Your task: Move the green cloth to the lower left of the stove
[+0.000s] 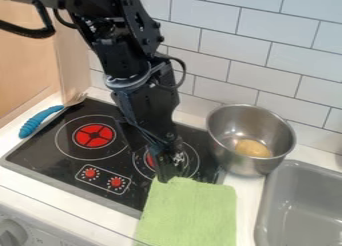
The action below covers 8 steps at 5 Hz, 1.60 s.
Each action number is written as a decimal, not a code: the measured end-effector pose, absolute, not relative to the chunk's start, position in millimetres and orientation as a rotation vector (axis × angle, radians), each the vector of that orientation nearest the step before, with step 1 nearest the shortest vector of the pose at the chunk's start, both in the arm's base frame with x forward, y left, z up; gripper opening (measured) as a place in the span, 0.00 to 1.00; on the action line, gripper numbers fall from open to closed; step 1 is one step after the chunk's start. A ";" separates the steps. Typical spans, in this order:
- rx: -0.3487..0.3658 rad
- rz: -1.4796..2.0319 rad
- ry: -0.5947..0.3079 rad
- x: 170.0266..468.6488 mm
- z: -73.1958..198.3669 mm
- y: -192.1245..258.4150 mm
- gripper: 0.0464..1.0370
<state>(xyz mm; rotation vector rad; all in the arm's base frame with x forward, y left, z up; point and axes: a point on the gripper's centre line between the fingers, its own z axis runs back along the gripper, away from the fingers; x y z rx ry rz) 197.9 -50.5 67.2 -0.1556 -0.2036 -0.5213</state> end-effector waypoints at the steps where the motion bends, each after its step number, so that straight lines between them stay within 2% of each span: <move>1: -0.165 -0.519 -0.160 186.3 57.5 -50.1 0.96; 2: -0.200 -0.536 -0.099 181.0 44.1 -60.2 0.96; 4: -0.198 -0.597 -0.086 187.6 33.9 -84.8 0.96; 5: -0.175 -0.590 -0.091 205.3 32.0 -92.1 0.96; 8: -0.107 -0.573 -0.060 216.5 5.3 -84.5 0.96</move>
